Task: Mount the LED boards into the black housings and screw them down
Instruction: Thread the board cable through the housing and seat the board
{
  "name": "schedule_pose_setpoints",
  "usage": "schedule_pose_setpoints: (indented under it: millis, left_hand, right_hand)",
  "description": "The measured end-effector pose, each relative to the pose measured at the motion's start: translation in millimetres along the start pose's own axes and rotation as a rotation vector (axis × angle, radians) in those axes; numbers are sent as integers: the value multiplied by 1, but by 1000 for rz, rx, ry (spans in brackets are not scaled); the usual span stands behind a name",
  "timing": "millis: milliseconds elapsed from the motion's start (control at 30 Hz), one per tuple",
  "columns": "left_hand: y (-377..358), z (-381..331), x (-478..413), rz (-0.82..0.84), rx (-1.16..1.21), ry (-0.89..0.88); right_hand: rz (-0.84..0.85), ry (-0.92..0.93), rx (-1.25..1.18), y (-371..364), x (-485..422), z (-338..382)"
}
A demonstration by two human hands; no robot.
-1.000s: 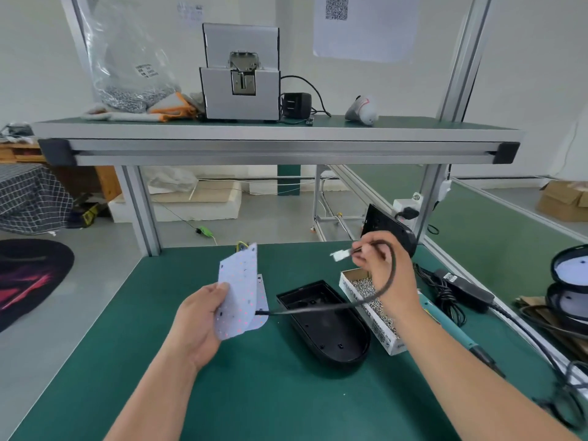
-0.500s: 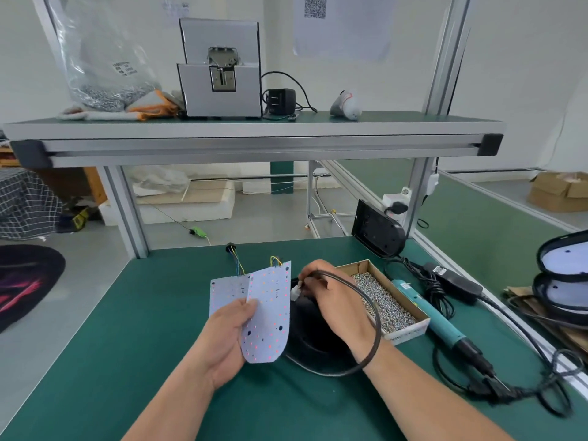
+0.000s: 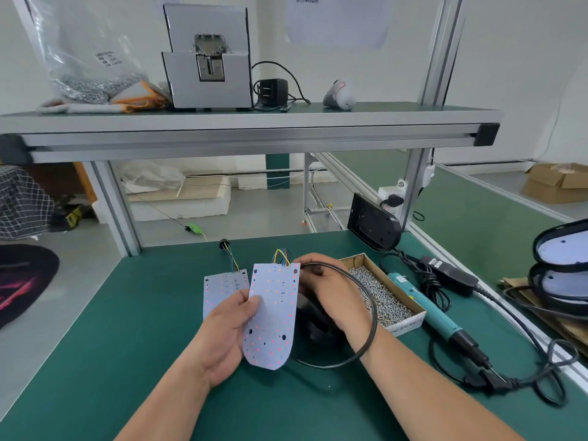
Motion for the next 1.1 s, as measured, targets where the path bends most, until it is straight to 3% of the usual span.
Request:
schedule_pose_setpoints:
  millis: [200,400,467,600,633,733,833,933,1000,1100]
  left_hand:
    - [0,1,-1,14,-24,-3]
    - [3,2,0,61,-28,-5]
    - [1,3,0,72,-38,-9]
    - [-1,4,-1,72,-42,-13]
    - [0,4,-1,66,-43,-13]
    - [5,2,-2,28,-49,-11]
    - [8,1,-3,-6,-38,-2]
    - [9,0,-3,-10,-26,6]
    - [9,0,-3,-13,-27,8]
    - [10,-2,-3,-2,-43,1]
  right_hand:
    - [-47,-106,-61,2,-4,-5]
    - [17,-165,-77,4,-8,-6]
    - [71,-118,21,4,-6,-1]
    - [141,-2,504,5,-9,-4]
    - [148,-27,504,7,-9,-7]
    - [119,-159,267,21,-11,-15]
    - [17,-389,-242,36,-8,-10]
    - [6,-382,-477,51,-6,-6]
    - [36,-349,-344,56,-2,-3]
    - [68,-201,233,56,1,-1]
Point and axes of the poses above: each hand's wrist, its own x-axis away from the middle knuckle, its own y-axis out of the back of the hand, z = x × y, the point moved 3 cm from there along -x, towards the middle knuckle, and after that the axes turned 9 degrees about -y, right-handed, at the moved point
